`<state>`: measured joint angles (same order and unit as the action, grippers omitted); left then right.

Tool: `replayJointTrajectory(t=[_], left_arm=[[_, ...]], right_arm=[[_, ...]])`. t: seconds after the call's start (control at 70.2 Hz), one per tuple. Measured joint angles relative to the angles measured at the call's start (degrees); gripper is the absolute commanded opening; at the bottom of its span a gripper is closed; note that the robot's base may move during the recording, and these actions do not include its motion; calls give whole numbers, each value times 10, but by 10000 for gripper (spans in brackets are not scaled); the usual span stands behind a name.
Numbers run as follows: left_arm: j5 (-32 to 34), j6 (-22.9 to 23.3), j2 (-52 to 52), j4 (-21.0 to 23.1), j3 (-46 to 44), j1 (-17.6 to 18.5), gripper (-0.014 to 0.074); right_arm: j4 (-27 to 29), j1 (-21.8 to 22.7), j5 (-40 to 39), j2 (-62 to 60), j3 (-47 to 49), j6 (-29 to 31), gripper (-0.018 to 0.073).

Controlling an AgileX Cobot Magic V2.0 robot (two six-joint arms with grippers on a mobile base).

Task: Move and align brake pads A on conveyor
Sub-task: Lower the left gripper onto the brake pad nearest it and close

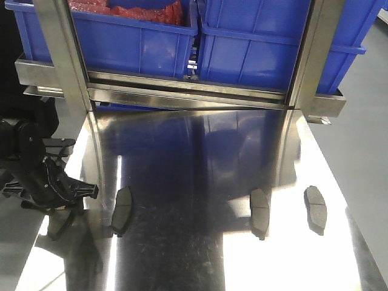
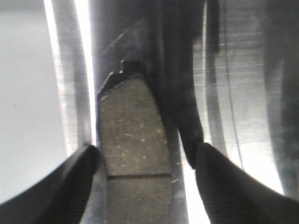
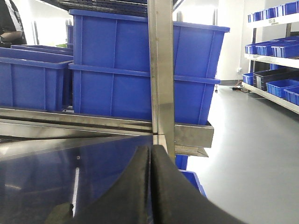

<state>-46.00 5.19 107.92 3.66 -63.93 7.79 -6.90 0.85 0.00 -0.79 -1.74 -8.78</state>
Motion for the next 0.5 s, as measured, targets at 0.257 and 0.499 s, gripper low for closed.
replayJointTrajectory(t=[0.257,0.499], left_arm=[[5,-2,0,-7,0,-1,121],[22,-9,1,4,0,-1,-9]], right_arm=[[0,0,0,0,0,0,-9],[0,0,0,0,0,0,-9]])
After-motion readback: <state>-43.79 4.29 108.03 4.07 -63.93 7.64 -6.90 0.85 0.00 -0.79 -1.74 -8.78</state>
